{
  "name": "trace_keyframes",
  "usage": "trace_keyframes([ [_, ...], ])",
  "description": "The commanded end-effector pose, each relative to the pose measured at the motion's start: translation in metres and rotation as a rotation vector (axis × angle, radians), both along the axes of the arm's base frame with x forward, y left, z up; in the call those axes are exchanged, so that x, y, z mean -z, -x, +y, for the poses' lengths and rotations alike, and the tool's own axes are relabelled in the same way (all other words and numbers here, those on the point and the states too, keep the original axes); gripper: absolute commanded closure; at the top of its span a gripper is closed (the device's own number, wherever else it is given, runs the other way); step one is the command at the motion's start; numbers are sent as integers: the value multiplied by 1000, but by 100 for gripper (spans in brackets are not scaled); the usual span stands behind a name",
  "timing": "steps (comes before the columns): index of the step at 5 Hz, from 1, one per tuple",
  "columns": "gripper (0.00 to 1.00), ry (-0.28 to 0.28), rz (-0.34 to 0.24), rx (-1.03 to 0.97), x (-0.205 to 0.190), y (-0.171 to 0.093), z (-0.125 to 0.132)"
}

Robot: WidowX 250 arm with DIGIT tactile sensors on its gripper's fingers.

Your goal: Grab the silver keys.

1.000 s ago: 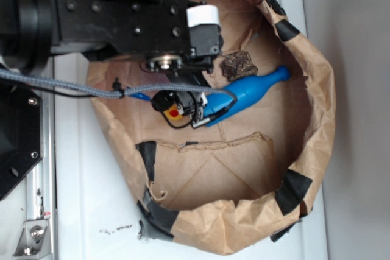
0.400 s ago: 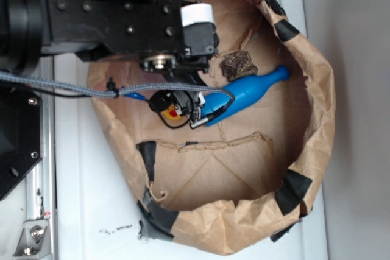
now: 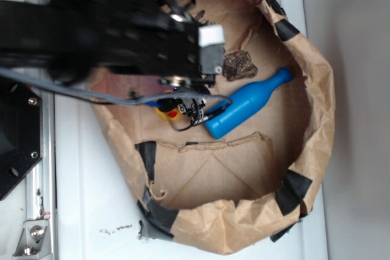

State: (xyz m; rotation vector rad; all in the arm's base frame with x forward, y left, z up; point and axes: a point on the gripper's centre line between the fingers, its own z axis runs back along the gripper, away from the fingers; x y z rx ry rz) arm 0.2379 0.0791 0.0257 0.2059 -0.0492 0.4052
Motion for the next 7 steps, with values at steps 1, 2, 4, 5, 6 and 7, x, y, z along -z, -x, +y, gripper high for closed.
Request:
trace_keyframes([
  [1, 16, 77, -31, 36, -10, 4, -3],
  [2, 100, 86, -38, 33, -14, 5, -6],
  [4, 100, 109, -34, 54, -19, 6, -8],
  [5, 100, 109, -37, 61, -19, 7, -7],
  [6, 100, 105, -34, 58, -19, 6, -7],
  [7, 100, 112, -37, 62, -22, 5, -7],
])
